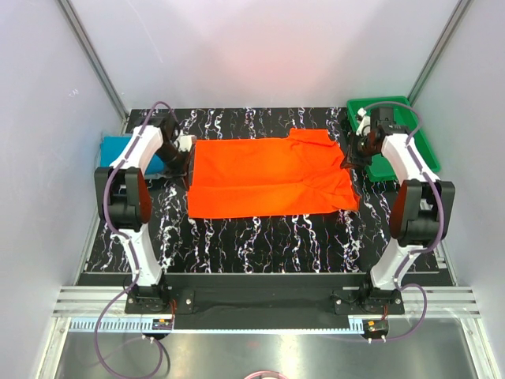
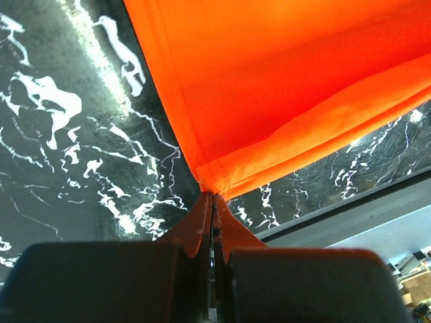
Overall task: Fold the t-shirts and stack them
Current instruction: Fold the tshirt
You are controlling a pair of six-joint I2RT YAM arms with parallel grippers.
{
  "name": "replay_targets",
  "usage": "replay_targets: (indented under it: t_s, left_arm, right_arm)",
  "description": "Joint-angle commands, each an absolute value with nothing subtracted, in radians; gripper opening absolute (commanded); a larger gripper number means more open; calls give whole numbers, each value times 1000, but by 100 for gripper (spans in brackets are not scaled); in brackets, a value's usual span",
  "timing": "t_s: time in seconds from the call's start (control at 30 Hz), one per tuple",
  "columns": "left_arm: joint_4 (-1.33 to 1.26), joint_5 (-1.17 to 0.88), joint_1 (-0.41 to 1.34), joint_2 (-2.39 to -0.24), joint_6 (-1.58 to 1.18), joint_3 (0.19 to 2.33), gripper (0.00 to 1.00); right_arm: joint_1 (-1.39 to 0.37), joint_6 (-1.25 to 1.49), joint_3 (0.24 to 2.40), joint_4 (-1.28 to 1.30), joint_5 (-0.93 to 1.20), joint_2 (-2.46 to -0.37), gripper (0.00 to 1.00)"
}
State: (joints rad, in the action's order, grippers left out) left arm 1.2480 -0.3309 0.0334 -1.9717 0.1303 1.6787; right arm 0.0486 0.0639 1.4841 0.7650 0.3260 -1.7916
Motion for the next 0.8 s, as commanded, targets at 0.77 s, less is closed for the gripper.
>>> replay_targets:
  t_s: [0.77]
  left_arm:
    - [1215,-218,74,-2078,97,1769,3]
  right_arm:
    - [5,11,1603,715,308,-1959,0]
